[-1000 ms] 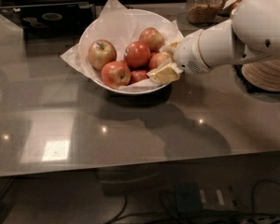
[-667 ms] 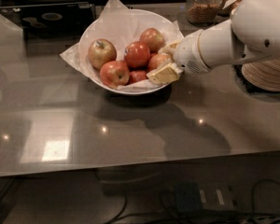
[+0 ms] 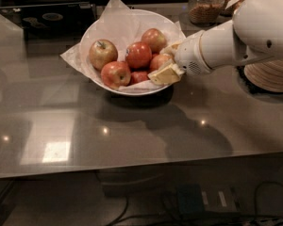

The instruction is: Pick apple from white bowl

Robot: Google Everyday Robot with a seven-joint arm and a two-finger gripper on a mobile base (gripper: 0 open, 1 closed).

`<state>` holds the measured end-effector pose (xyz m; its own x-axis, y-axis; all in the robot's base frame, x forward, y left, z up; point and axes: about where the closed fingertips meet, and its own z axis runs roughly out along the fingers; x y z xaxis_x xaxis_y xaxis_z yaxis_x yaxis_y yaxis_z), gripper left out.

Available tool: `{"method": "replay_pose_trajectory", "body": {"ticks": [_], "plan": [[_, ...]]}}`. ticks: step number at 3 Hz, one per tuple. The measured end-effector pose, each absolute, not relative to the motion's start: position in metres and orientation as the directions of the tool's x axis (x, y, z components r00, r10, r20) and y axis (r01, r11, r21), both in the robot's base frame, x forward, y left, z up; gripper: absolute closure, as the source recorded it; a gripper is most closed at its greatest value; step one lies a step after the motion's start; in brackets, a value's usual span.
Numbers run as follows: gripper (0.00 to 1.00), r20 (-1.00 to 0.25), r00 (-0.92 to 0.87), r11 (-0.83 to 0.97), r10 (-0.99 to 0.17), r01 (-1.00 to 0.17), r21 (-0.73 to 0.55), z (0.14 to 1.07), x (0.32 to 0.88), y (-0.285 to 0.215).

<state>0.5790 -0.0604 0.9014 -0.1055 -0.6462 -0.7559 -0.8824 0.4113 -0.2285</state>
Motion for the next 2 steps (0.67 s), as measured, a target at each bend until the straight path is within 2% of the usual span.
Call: {"method": "replay_pose_trajectory", "body": {"ticks": [2], "plan": [[1.0,-0.811,-0.061,0.379,-0.581,-0.903,-0.203,0.93,0.58,-0.049]]}}
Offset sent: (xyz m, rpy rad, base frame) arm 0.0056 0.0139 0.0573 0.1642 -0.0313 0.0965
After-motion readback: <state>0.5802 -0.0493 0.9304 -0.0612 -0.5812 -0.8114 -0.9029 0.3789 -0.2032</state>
